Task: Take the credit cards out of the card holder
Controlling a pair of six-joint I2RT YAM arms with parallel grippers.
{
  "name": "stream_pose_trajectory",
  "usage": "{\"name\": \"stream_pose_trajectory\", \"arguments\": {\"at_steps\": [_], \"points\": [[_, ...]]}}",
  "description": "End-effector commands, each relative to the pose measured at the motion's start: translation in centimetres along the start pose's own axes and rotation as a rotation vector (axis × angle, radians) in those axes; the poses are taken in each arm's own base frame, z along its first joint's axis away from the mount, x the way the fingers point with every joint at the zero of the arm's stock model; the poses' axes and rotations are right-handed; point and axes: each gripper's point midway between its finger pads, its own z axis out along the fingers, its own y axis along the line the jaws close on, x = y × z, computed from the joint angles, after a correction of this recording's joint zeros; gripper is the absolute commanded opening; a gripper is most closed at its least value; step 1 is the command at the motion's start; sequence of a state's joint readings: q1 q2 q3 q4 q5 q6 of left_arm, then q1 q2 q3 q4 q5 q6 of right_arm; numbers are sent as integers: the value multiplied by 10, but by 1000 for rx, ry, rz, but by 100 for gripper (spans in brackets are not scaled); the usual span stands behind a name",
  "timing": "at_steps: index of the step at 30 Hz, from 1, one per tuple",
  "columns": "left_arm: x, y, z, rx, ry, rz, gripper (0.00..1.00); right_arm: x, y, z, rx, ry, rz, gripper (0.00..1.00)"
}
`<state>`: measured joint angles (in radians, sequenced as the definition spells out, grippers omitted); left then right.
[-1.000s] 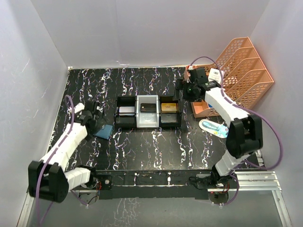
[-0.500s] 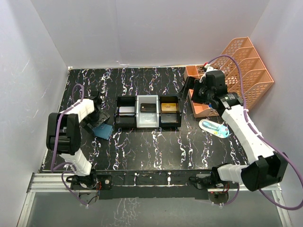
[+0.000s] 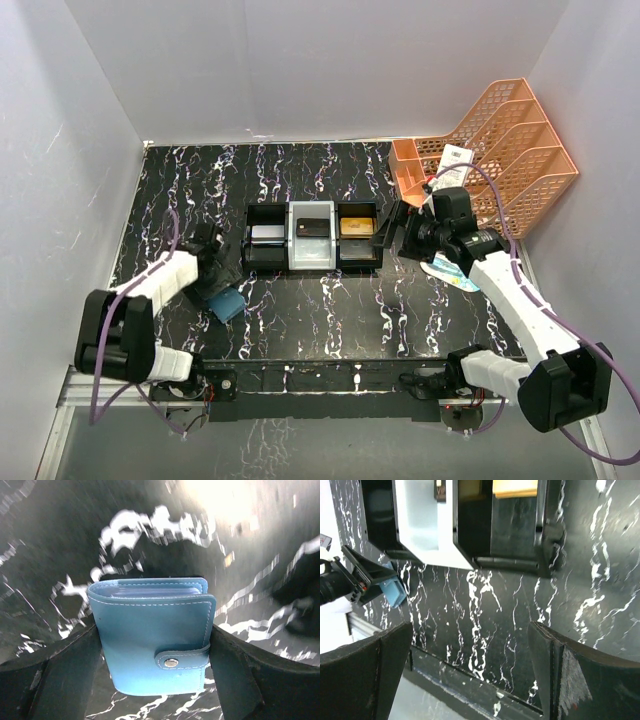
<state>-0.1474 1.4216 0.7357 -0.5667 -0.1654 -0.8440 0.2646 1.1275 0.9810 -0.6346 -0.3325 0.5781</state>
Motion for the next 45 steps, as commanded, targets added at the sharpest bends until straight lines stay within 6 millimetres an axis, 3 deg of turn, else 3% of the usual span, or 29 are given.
{"name": "stream_pose_trajectory", "arguments": {"at_steps": [1, 5, 12, 16, 19, 22, 26, 30, 34, 38, 45], "points": [[82, 9, -4, 49, 173, 126, 78, 13, 19, -6, -139, -1, 50, 97], [115, -7, -15, 146, 167, 148, 74, 37, 11, -4, -154, 50, 73, 96], [145, -83, -30, 261, 131, 274, 74, 61, 2, -3, -158, 92, 112, 94], [178, -130, -42, 281, 109, 389, 80, 69, 0, -1, -162, 101, 128, 94], [186, -144, -49, 254, 70, 448, 89, 72, -3, -1, -138, 112, 119, 94], [173, -142, -64, 247, 15, 451, 99, 71, -6, -2, -113, 103, 103, 94], [151, -141, -96, 361, -77, 436, 99, 84, 0, 6, -182, 171, 108, 96], [132, -126, -118, 460, -160, 410, 99, 90, 10, 15, -152, 192, 58, 92], [123, -107, -119, 496, -196, 422, 99, 112, 37, 34, -142, 217, -79, 83], [115, -86, -114, 454, -201, 421, 99, 136, 43, 55, 66, 226, -177, 73], [104, -57, -99, 431, -184, 285, 99, 164, 72, 69, 150, 162, -244, 63]]}}
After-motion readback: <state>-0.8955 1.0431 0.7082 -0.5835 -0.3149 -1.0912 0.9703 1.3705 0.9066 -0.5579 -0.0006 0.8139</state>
